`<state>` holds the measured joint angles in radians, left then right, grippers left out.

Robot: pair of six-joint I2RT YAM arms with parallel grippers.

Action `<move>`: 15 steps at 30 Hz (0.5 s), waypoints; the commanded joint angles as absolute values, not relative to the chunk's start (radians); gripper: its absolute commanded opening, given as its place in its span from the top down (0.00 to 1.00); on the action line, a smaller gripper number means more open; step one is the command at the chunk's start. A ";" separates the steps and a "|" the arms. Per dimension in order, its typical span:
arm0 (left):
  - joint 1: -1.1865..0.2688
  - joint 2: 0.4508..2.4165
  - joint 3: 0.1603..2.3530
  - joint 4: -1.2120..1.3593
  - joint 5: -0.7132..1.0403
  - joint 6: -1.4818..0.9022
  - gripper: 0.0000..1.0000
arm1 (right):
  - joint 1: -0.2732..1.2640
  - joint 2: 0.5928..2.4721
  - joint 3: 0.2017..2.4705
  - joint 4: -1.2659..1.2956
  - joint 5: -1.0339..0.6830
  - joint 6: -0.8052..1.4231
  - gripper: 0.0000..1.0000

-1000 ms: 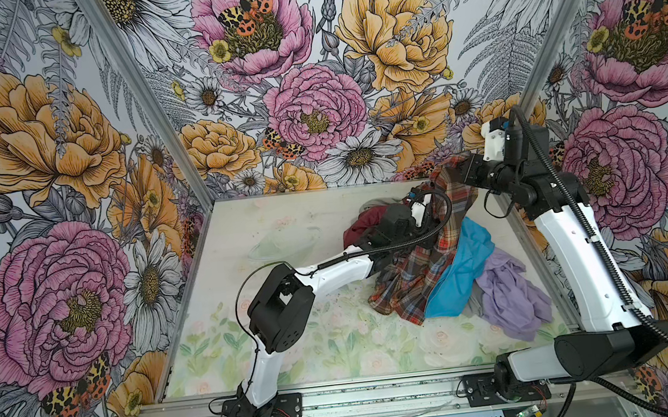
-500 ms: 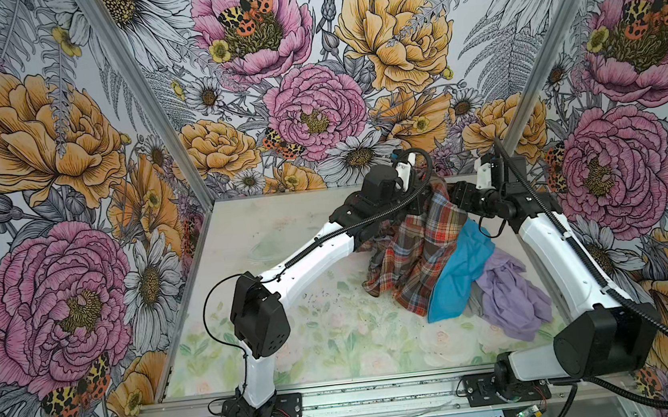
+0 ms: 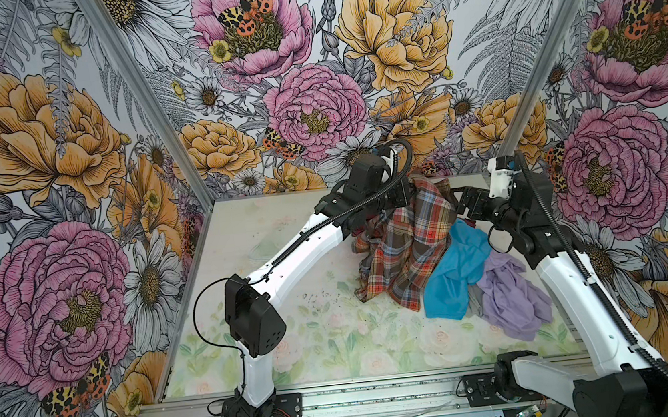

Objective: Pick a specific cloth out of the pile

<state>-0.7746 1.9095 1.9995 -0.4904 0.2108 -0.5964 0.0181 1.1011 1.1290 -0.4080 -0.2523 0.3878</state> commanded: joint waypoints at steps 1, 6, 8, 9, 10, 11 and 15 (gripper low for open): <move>-0.777 1.868 2.102 -0.465 0.200 -0.600 1.00 | 0.018 1.051 1.076 -0.288 -0.308 0.367 0.09; -0.772 1.884 2.138 -0.494 0.178 -0.579 1.00 | 0.082 0.939 0.943 -0.172 -0.324 0.352 0.05; -0.763 1.887 2.127 -0.495 0.176 -0.583 1.00 | 0.122 0.893 0.890 -0.132 -0.297 0.346 0.04; -0.757 1.890 2.119 -0.495 0.175 -0.583 1.00 | 0.140 0.873 0.862 -0.113 -0.291 0.347 0.01; -0.754 1.892 2.112 -0.494 0.170 -0.581 1.00 | 0.159 0.853 0.839 -0.090 -0.287 0.352 0.01; -0.751 1.896 2.105 -0.495 0.168 -0.581 1.00 | 0.175 0.835 0.817 -0.070 -0.287 0.354 0.00; -0.738 1.912 2.075 -0.494 0.163 -0.580 1.00 | 0.214 0.775 0.740 0.002 -0.306 0.400 0.00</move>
<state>-0.7528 1.9095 2.0876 -0.5289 0.1886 -0.5930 0.2012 0.8005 0.7650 -0.1013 -0.2947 0.3748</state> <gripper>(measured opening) 0.082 0.995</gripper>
